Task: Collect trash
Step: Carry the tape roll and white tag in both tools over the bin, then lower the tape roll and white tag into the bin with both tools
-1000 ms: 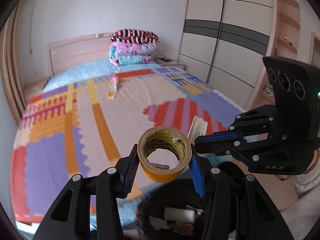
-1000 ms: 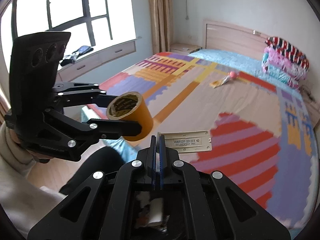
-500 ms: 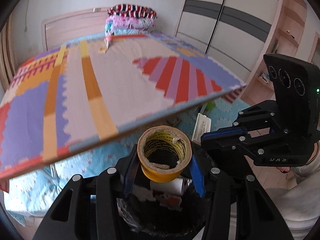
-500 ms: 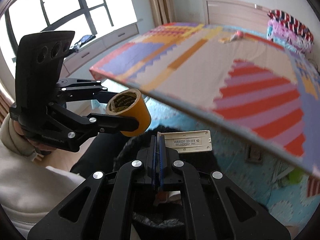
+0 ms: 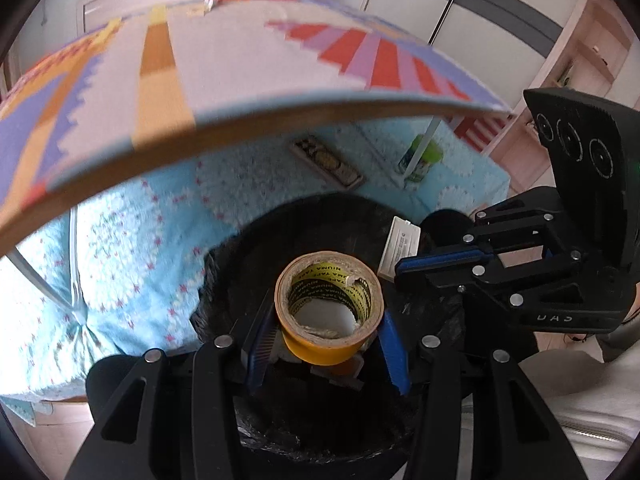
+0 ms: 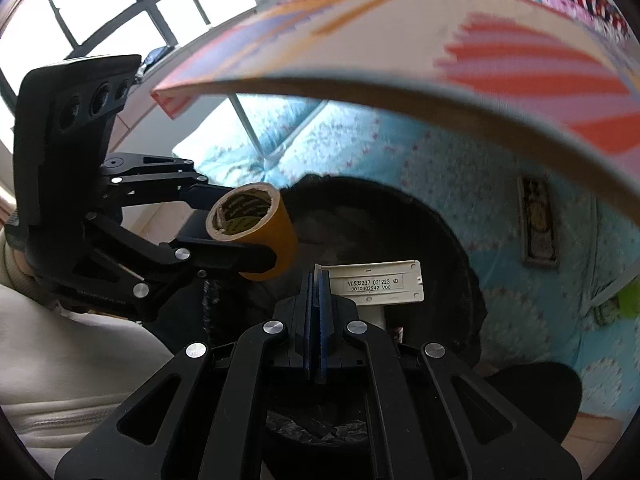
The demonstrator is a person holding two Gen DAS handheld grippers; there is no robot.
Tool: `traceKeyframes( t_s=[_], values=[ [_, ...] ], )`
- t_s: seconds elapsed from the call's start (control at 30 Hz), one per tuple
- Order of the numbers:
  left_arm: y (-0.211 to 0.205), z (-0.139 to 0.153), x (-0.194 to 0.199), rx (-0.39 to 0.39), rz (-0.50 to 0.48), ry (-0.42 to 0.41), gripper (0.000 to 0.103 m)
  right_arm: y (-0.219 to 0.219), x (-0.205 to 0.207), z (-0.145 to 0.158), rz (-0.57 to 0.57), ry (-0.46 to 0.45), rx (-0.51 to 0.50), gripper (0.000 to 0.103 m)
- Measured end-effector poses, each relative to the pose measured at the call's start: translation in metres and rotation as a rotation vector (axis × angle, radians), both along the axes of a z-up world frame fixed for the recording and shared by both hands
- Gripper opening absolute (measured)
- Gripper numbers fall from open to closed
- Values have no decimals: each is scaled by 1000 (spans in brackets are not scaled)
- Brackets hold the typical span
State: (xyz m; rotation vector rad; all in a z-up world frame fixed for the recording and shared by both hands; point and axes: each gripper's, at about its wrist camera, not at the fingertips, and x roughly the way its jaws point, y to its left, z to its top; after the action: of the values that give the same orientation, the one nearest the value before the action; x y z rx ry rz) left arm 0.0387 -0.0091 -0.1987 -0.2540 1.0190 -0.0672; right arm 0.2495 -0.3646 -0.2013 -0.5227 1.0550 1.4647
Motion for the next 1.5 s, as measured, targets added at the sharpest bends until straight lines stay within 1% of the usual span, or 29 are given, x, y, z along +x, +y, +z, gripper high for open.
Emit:
traceKeyframes(
  t_s=[0.27, 0.4, 0.6, 0.93, 0.97, 1.03, 1.33, 1.4, 1.43, 1.47, 1.5],
  values=[
    [-4, -33, 6, -16, -2, 87, 46, 8, -3, -30, 2, 12, -71, 3],
    [-6, -42, 9, -11, -2, 114, 46, 12, -2, -42, 0, 35, -95, 3],
    [-6, -49, 12, -9, 2, 143, 46, 15, -3, -47, 2, 45, -106, 3],
    [-2, -51, 15, -10, 15, 175, 47, 15, 3, -54, -17, 67, -112, 4],
    [-3, -51, 15, -6, 13, 174, 48, 15, 3, -54, -20, 68, -111, 4],
    [-5, -49, 16, 6, 11, 169, 55, 15, 4, -53, -25, 68, -110, 4],
    [-4, -35, 12, 1, 15, 128, 56, 10, 10, -41, -53, 65, -87, 5],
    [-3, -30, 10, 5, 19, 118, 56, 6, 13, -36, -66, 62, -75, 9],
    [-3, -28, 10, 8, 21, 114, 56, 5, 14, -33, -72, 58, -69, 15],
    [-2, -25, 9, 12, 24, 107, 56, 4, 15, -29, -78, 52, -60, 19],
    [-1, -22, 7, 14, 26, 101, 56, 2, 16, -25, -83, 48, -53, 19]
  ],
)
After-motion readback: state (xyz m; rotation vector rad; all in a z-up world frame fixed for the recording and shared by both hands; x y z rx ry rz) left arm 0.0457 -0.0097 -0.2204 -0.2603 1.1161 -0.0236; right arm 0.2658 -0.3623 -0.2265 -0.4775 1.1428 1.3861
